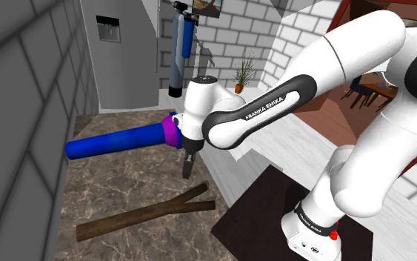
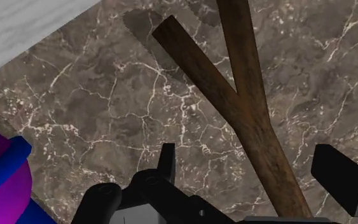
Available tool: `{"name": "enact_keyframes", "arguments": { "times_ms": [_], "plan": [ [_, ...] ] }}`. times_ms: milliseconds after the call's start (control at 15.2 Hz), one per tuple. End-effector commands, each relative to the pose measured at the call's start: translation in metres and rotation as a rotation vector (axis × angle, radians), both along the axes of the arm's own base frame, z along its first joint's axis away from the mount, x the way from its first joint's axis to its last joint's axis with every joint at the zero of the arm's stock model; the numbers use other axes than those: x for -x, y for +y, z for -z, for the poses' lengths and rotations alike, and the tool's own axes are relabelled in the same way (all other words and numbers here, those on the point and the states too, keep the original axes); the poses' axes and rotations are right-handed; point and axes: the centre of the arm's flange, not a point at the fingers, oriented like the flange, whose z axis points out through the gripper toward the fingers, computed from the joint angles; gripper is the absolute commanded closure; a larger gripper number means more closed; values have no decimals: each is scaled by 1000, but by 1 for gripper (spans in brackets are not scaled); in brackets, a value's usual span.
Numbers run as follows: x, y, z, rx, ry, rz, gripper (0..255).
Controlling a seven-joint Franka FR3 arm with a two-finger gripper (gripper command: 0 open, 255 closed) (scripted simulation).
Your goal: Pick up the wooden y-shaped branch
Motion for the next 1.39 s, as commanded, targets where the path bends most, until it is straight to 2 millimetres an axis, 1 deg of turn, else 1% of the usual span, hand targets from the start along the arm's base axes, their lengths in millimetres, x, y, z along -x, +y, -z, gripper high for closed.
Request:
{"name": "enact_keyframes", "arguments": {
  "times_ms": [0, 396, 792, 1320],
  "plan": [
    [-5, 20, 21, 1, -5, -51, 0],
    [-12, 72, 80, 8, -18, -200, 0],
    [-13, 125, 140, 16, -30, -348, 0],
    [-13, 125, 180, 16, -30, -348, 0]
  ]
}}
